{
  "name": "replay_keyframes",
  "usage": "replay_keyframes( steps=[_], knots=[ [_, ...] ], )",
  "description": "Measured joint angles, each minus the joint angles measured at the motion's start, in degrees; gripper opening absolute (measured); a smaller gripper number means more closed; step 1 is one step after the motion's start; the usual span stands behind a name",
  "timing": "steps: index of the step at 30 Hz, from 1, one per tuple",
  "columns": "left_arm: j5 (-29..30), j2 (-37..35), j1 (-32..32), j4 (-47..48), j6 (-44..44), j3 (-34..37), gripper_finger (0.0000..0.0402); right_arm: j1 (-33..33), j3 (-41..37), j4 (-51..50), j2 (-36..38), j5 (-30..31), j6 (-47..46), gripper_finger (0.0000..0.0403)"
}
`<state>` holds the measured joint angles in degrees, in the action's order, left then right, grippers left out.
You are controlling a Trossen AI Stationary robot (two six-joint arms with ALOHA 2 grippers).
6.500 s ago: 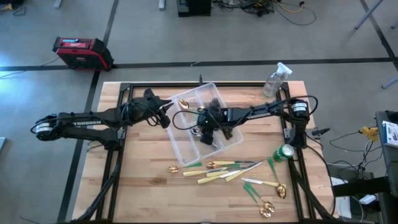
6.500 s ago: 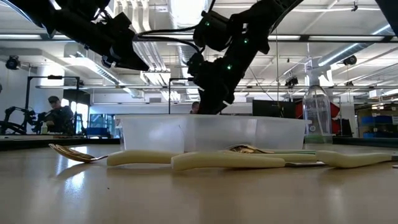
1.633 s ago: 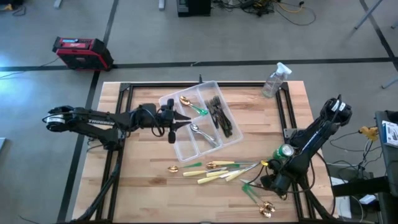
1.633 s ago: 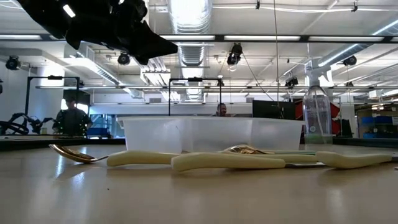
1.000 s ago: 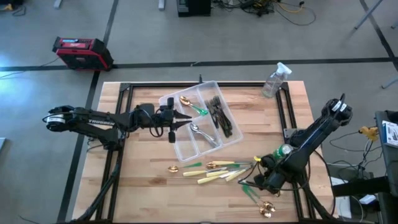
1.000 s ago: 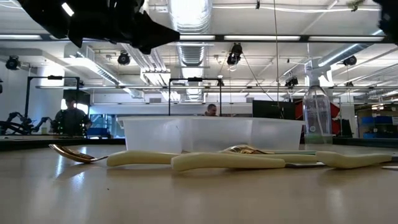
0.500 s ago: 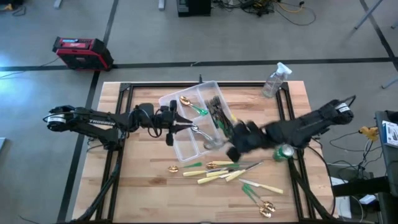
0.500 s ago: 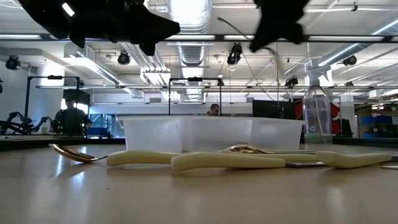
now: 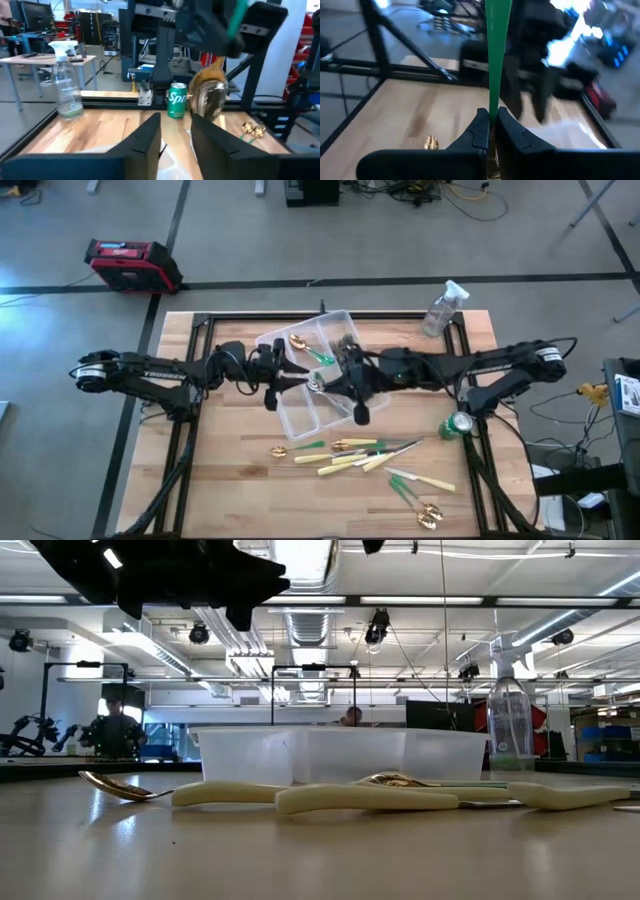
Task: Sort silverware
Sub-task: Put the gold spoon into the transparent silverware tray
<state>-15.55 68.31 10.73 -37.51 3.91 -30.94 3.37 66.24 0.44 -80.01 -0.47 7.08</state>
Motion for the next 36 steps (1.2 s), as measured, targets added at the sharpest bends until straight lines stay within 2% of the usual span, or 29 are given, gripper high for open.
replay_keyframes(
  steps=[3, 8, 13, 20, 26, 31, 36],
  knots=[
    [-1.7, 0.0, 0.1, -0.1, 1.2, 0.0, 0.0142, 0.0, 0.0, 2.8, -0.3, -0.9, 5.4, 0.0000],
    [-5.9, 0.0, 0.2, -0.3, 4.0, 0.0, 0.0194, 0.1, 0.0, 6.1, -0.8, -7.9, 17.6, 0.0000],
    [-11.2, 0.0, 0.4, -2.0, 9.1, 0.0, 0.0210, 0.0, 0.0, 9.5, -2.0, -13.8, 26.1, 0.0000],
    [-18.2, 0.0, 0.4, -3.0, 13.7, 0.0, 0.0194, -0.4, 3.1, 13.2, -8.9, -15.6, 34.3, 0.0000],
    [-19.7, 0.0, 0.4, -2.0, 16.1, 0.0, 0.0176, -0.4, 7.8, 12.9, -13.6, -15.5, 38.0, 0.0000],
    [-19.8, 0.0, 0.5, -2.0, 16.6, 0.0, 0.0151, -0.4, 9.5, 10.8, -14.0, -14.6, 38.6, 0.0000],
    [-19.7, -0.1, 0.5, -2.3, 12.5, 0.0, 0.0101, -0.4, 9.5, 10.0, -13.6, -14.1, 36.2, 0.0000]
  ],
)
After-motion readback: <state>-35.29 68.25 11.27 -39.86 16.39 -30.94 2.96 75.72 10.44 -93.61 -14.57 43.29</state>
